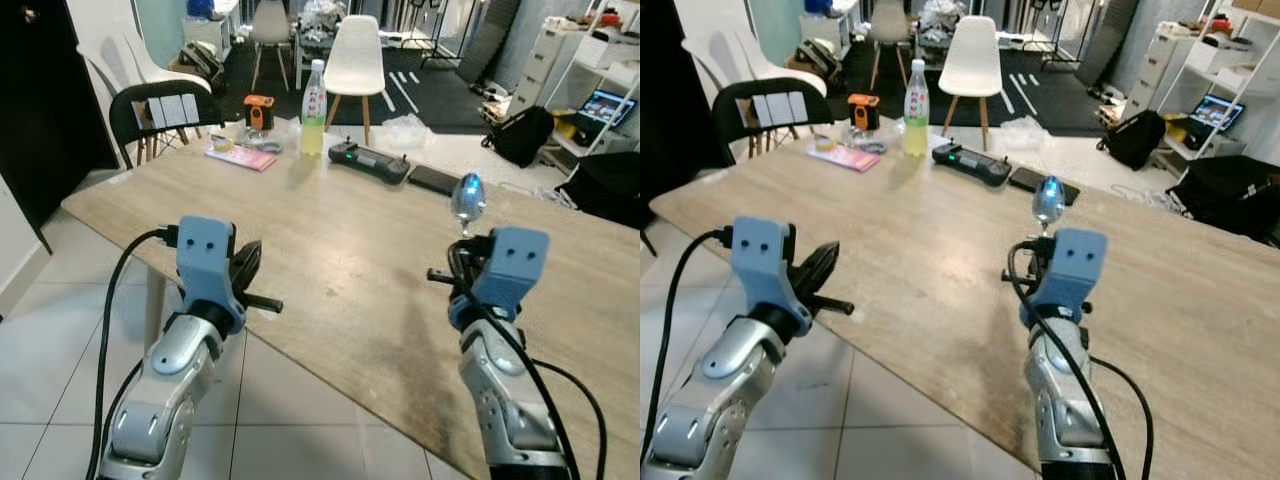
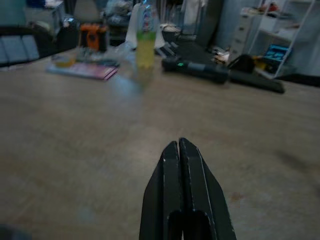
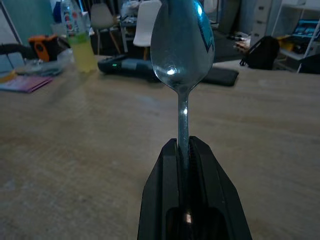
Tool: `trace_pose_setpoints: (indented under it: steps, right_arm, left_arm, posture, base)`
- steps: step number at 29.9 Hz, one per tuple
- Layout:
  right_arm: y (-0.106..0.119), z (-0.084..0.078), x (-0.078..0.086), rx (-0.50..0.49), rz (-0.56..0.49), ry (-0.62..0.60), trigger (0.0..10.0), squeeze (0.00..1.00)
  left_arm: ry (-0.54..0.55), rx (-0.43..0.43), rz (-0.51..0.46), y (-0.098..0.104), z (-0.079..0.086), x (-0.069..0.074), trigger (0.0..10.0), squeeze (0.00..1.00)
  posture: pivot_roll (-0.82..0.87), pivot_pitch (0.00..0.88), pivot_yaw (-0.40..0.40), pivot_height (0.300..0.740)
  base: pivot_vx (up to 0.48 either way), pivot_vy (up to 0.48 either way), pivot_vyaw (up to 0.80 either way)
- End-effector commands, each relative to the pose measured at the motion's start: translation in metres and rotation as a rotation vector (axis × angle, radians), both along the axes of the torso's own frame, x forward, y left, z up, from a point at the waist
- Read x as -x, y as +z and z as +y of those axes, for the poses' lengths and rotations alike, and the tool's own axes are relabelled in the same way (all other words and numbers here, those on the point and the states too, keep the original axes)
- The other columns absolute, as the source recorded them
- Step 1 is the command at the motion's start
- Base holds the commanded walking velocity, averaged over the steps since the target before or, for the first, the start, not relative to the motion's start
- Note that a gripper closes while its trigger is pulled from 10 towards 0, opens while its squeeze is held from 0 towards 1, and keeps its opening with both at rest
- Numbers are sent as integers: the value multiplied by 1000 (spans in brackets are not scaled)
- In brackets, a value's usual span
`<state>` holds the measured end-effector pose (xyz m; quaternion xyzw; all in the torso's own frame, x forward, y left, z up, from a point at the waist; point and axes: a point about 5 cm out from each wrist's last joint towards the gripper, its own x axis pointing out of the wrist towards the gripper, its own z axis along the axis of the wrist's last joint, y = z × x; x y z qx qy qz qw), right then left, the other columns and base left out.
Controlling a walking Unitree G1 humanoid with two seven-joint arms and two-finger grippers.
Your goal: Setting the table
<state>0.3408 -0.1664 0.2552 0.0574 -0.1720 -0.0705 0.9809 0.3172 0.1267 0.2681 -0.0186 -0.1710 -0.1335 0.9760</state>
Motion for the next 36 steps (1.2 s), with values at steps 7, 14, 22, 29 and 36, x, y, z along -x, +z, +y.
trace_pose_setpoints:
  steps: [7,14,22,29,36]
  right_arm:
    - [-4,0,0,-2,14,5,10000,0]
    - [-4,0,-1,-6,16,6,10000,0]
    - [-5,-1,-1,-7,17,1,10000,0]
    - [-6,-2,0,-6,19,-2,10000,0]
    - [-6,-1,0,-7,19,-3,10000,0]
  left_arm:
    - [15,30,34,-6,4,0,10000,0]
    - [22,40,40,-6,6,-1,10000,0]
    - [16,41,43,-6,5,-1,10000,0]
    - [19,28,43,-7,4,-1,10000,0]
    - [15,31,45,-7,4,-1,10000,0]
  posture:
    - [67,141,-11,740]
    - [69,141,-15,740]
    - [64,146,-12,740]
    - [63,146,-11,740]
    - [65,146,-10,740]
  base:
    - [0,47,0]
    - [0,480,0]
    - [0,480,0]
    - [0,343,0]
    - [0,0,0]
